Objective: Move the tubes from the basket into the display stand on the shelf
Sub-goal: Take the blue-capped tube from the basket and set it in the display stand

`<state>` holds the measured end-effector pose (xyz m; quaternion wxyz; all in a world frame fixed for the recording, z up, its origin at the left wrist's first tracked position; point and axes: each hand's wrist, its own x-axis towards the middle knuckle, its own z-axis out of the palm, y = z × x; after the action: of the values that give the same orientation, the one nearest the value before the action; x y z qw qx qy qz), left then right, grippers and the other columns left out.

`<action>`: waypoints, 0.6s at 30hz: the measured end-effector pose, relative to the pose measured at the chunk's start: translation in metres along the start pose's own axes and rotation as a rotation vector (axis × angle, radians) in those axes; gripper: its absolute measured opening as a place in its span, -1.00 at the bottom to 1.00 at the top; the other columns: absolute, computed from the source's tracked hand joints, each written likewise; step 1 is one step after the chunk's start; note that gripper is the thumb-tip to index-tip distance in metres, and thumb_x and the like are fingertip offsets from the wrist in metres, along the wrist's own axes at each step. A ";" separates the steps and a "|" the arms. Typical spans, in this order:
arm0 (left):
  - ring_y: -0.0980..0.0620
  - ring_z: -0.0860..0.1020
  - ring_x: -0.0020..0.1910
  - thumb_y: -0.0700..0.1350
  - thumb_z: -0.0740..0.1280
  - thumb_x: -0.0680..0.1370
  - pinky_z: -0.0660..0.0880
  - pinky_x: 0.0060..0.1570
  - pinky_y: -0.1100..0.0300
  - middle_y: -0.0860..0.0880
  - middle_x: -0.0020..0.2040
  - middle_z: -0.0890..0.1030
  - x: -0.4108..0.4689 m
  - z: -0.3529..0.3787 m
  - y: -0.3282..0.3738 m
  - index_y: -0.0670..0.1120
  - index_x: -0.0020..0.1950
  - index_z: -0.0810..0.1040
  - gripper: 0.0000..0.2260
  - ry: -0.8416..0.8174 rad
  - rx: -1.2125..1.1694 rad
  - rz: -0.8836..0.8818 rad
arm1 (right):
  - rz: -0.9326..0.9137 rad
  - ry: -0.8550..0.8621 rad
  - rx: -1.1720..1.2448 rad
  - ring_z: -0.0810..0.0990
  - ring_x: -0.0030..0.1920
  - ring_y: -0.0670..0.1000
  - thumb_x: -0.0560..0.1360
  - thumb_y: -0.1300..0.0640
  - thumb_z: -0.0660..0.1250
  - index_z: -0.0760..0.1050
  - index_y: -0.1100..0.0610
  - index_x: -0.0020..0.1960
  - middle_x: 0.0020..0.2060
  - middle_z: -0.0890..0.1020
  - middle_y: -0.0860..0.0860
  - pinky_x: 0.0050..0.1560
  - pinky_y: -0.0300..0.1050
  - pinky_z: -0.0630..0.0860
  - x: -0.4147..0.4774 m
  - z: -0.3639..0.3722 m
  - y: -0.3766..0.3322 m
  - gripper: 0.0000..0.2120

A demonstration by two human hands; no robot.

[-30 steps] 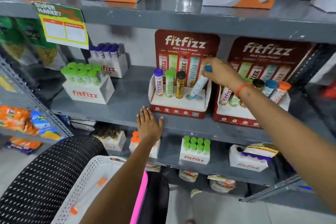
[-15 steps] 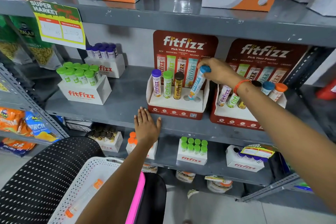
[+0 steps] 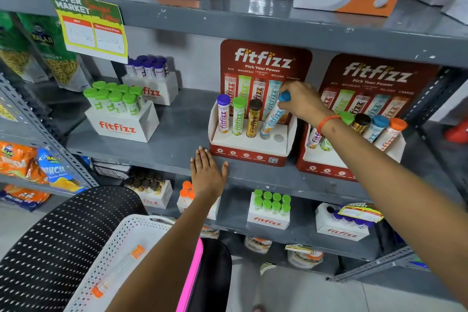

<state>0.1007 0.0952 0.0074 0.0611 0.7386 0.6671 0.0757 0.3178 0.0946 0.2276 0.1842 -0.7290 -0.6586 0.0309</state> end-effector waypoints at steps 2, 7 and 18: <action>-0.13 -0.08 0.53 0.27 -0.19 0.56 -0.21 0.43 0.02 -0.16 0.56 -0.05 -0.001 0.002 0.000 -0.19 0.54 -0.14 -0.30 -0.010 -0.003 0.003 | 0.012 -0.014 0.001 0.57 0.15 0.19 0.39 0.22 0.43 0.54 0.24 0.18 0.17 0.62 0.19 0.16 -0.01 0.50 0.003 0.002 -0.002 -0.64; -0.13 -0.08 0.53 0.27 -0.20 0.55 -0.22 0.42 0.02 -0.15 0.56 -0.05 -0.003 0.003 -0.004 -0.18 0.54 -0.14 -0.30 -0.013 -0.002 -0.013 | 0.010 -0.066 -0.007 0.58 0.14 0.16 0.38 0.20 0.48 0.54 0.24 0.19 0.17 0.61 0.18 0.12 -0.06 0.52 0.008 0.008 -0.011 -0.60; -0.13 -0.11 0.53 0.27 -0.20 0.55 -0.22 0.43 0.02 -0.15 0.56 -0.08 -0.003 -0.003 0.001 -0.18 0.53 -0.16 -0.29 0.006 -0.025 0.015 | 0.036 -0.095 0.006 0.49 0.25 0.20 0.42 0.16 0.43 0.40 0.23 0.31 0.27 0.51 0.21 0.24 0.02 0.44 -0.003 0.018 -0.011 -0.50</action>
<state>0.1011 0.0925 0.0101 0.0677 0.7424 0.6609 0.0864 0.3024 0.0966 0.2139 0.1542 -0.7379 -0.6532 0.0709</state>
